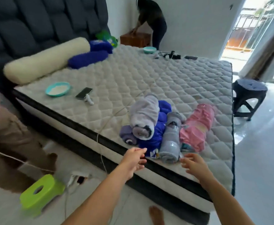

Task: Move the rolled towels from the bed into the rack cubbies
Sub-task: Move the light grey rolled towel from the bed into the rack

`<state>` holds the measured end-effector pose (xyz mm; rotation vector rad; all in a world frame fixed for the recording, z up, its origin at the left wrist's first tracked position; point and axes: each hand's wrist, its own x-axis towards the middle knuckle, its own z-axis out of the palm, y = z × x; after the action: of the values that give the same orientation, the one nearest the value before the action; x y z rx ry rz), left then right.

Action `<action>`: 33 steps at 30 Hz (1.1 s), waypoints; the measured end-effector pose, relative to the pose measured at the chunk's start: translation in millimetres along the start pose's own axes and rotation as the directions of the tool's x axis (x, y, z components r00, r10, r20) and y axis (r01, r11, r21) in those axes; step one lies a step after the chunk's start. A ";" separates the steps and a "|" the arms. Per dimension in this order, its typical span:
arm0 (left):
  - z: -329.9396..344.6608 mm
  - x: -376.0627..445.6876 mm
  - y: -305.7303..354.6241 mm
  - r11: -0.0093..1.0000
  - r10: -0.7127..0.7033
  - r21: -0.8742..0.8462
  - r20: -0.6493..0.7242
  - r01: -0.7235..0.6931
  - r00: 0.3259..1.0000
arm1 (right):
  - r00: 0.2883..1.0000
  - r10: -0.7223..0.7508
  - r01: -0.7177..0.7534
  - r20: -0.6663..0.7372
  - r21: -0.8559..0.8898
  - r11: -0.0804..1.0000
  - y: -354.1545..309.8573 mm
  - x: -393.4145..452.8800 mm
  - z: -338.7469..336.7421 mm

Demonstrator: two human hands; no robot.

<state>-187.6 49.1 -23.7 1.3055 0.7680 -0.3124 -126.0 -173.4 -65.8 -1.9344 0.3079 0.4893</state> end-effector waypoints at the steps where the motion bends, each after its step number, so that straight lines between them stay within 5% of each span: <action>1: 8.2 19.8 11.4 0.998 -0.037 -0.048 -0.019 0.036 0.999 | 1.000 -0.002 0.002 -0.006 0.025 1.000 -2.4 20.5 -3.8; 8: 17.1 141.1 95.1 0.836 -0.397 -0.443 -0.081 0.323 0.914 | 0.995 -0.014 0.014 0.096 0.008 1.000 -64.7 162.5 -0.5; 15: -1.9 221.8 98.4 0.823 -0.441 -0.439 -0.098 0.359 0.892 | 0.979 -0.100 0.112 0.179 -0.061 0.992 -172.6 279.9 43.6; 22: -0.8 219.2 120.7 0.765 -0.469 -0.530 -0.069 0.366 0.880 | 0.970 -0.034 0.047 0.239 -0.050 0.998 -219.3 361.0 94.5; 33: 17.3 201.6 104.7 0.746 -0.409 -0.618 -0.130 0.248 0.903 | 0.972 -0.101 0.117 0.213 -0.063 0.991 -228.2 339.1 93.0</action>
<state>27.1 102.3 -78.2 0.6088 1.2172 -0.1599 252.7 6.1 -72.7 -1.9406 0.0472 0.6340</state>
